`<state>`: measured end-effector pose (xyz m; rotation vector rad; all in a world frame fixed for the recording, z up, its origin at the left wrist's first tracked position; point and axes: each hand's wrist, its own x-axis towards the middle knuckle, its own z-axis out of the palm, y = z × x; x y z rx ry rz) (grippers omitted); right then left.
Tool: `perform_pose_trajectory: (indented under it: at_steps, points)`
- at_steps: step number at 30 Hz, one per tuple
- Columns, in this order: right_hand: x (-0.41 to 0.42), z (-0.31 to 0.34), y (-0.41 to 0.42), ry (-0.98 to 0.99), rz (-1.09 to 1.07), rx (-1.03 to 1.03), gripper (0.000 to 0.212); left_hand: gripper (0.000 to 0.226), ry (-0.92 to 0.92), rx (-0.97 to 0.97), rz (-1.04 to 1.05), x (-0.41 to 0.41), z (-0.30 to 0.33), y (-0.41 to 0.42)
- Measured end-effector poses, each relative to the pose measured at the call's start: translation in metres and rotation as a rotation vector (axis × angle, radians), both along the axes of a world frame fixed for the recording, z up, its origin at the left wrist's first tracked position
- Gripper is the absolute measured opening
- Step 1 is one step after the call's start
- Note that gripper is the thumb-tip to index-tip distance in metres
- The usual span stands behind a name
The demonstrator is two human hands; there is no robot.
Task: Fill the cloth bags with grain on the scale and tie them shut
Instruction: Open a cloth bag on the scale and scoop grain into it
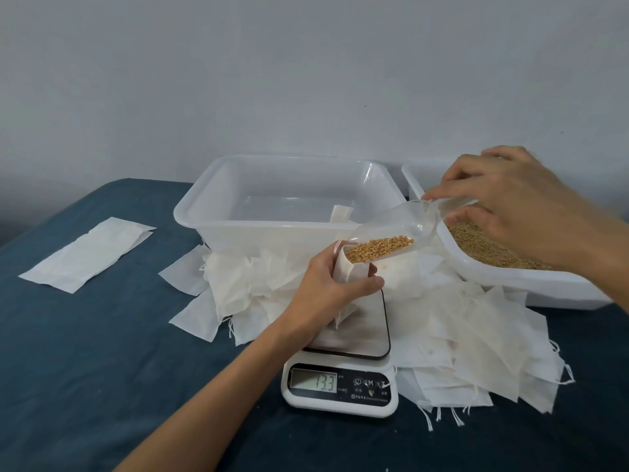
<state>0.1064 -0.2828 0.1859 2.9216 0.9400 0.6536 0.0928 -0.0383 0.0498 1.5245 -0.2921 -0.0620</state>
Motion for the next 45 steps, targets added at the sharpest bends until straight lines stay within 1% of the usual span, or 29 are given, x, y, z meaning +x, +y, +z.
perform_pose_trajectory:
  at_steps: [8,13,20,30,39,45]
  points:
    - [0.0,-0.0006,-0.0004,0.002,0.004,0.007,0.032,0.035,0.01,-0.005,-0.003,-0.0001,-0.0002,0.0004]
    - [-0.0023,-0.0007,0.001,0.013,-0.005,0.014,0.032,0.044,0.02,-0.004,0.003,0.0001,0.0002,-0.0002]
    - [-0.0021,-0.0007,0.0005,0.011,-0.014,0.009,0.032,0.046,0.032,-0.01,-0.003,0.0001,0.0003,0.0002]
    - [0.0006,-0.0002,-0.0005,0.009,-0.017,-0.014,0.031,0.041,0.017,-0.009,0.0,0.0002,0.0006,0.0004]
    - [-0.0017,0.0023,0.0051,-0.061,-0.002,-0.033,0.032,0.04,0.02,-0.026,-0.013,0.0012,0.0001,0.0015]
    - [-0.0033,0.002,0.0059,-0.073,0.001,-0.027,0.032,0.038,0.017,-0.029,-0.015,0.0014,-0.0004,0.0019]
